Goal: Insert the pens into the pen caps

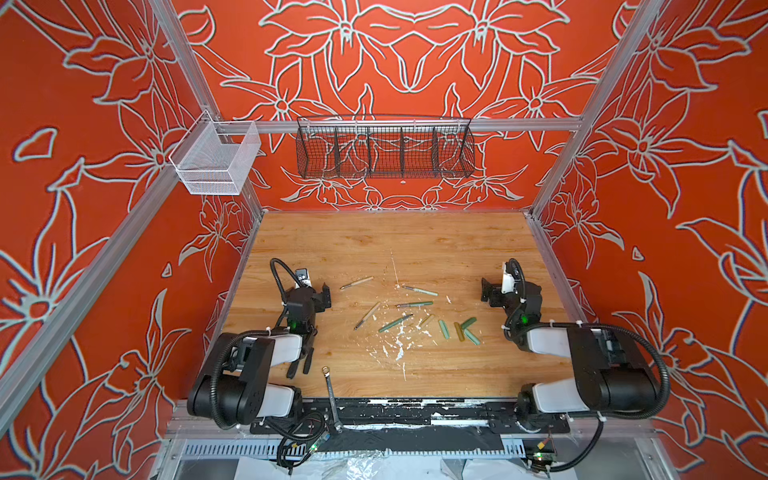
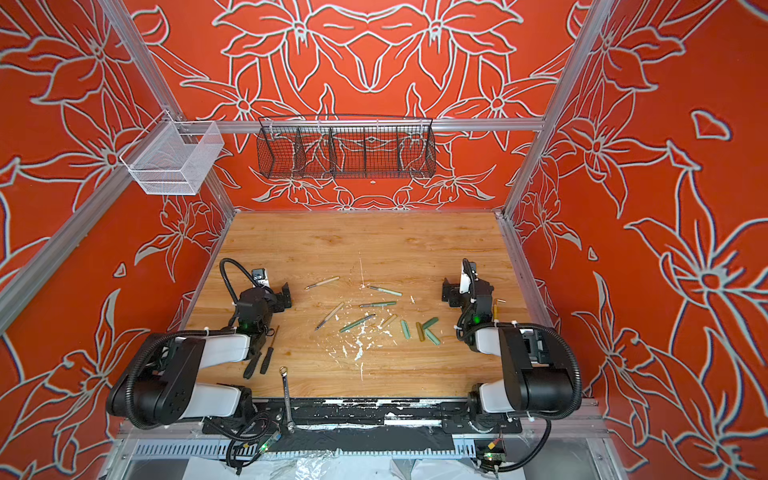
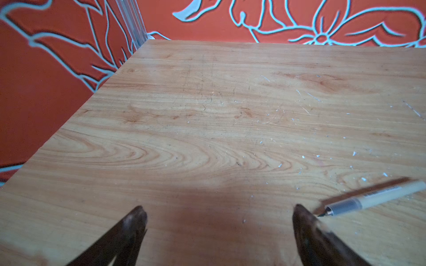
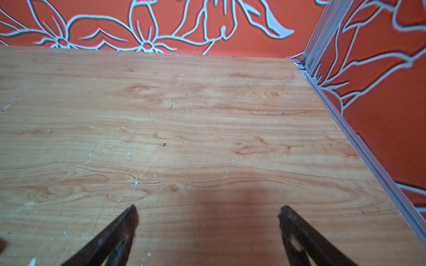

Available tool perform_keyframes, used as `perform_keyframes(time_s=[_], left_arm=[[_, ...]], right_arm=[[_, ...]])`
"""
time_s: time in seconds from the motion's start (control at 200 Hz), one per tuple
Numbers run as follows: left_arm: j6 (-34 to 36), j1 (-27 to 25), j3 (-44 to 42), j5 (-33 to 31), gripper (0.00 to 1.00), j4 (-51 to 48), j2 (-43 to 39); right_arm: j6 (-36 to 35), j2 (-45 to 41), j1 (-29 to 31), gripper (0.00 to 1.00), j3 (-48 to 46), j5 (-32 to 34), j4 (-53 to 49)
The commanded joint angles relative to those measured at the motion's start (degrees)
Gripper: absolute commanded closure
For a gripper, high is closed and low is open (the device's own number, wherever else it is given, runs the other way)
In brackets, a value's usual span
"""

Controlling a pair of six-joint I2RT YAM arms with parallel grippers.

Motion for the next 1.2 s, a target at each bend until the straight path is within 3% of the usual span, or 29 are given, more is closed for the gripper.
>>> perform_keyframes(time_s=[0.0, 0.866, 1.036, 1.196], left_arm=[[0.62, 0.3, 0.98, 0.27, 0.03, 0.85, 0.42], [0.37, 1.83, 1.46, 3.66, 0.03, -0.51, -0.41], [0.08, 1.41, 2.0, 1.96, 0.03, -3.85, -3.46], [-0.55, -0.06, 7.55, -1.53, 0.03, -16.63, -6.81]], right_arm=[[0.11, 0.57, 0.1, 0.03, 0.89, -0.73, -0.26], [0.1, 0.57, 0.17, 0.03, 0.89, -0.72, -0.29], [0.04, 0.57, 0.19, 0.03, 0.89, -0.7, -0.35], [0.12, 0.57, 0.18, 0.03, 0.89, -0.7, -0.34]])
